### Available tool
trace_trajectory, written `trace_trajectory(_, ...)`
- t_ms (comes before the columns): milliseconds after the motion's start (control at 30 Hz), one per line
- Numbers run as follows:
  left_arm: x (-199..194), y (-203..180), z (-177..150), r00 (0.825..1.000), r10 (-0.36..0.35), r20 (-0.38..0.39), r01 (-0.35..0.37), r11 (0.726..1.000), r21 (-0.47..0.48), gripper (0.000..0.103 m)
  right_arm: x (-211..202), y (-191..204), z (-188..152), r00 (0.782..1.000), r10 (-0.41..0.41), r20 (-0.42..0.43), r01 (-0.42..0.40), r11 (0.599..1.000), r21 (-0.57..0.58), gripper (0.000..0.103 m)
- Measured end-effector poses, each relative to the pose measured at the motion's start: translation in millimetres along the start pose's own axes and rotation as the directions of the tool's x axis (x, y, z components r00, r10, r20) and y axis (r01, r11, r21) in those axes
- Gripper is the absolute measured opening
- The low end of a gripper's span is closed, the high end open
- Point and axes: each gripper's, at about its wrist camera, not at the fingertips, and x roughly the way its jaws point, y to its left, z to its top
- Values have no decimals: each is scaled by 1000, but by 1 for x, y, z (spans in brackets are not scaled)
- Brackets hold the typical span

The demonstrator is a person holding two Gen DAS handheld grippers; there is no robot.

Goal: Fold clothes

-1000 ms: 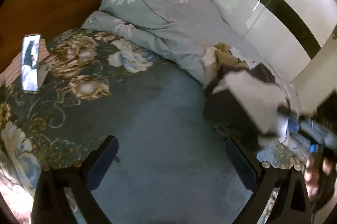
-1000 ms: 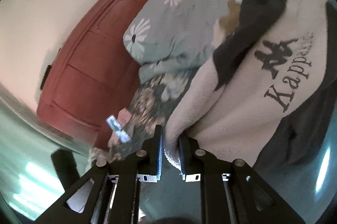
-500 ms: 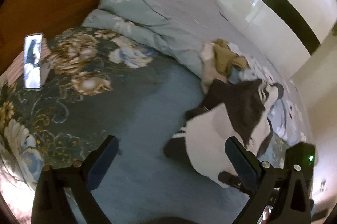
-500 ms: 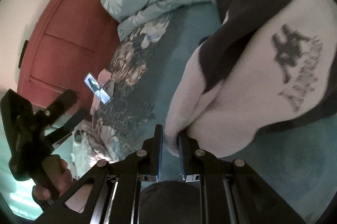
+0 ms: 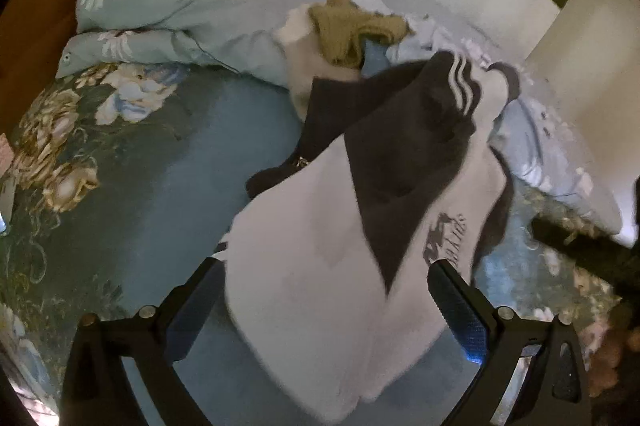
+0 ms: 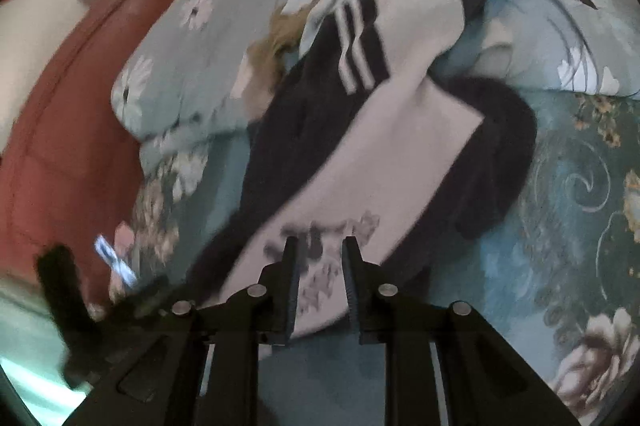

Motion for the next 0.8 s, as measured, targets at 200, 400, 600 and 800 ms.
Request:
trace_trajectory(200, 23, 16, 0, 999, 39, -27, -41, 995, -87, 78, 23, -4, 6, 1000, 27, -2, -27, 999, 45, 29)
trace_trajectory(400, 18, 58, -2, 1000, 20, 9, -18, 972, -236, 15, 51, 4, 10, 998, 14, -56, -14, 1000, 0, 29)
trace_trajectory(600, -11, 138, -8, 987, 127, 101, -71, 898, -435, 15, 66, 51, 57, 998, -14, -57, 3, 980, -197, 29)
trace_trajectory(800, 2, 199, -40, 990, 142, 15, -107, 807, -580, 15, 121, 121, 103, 992, -90, -86, 38, 877, -479, 36)
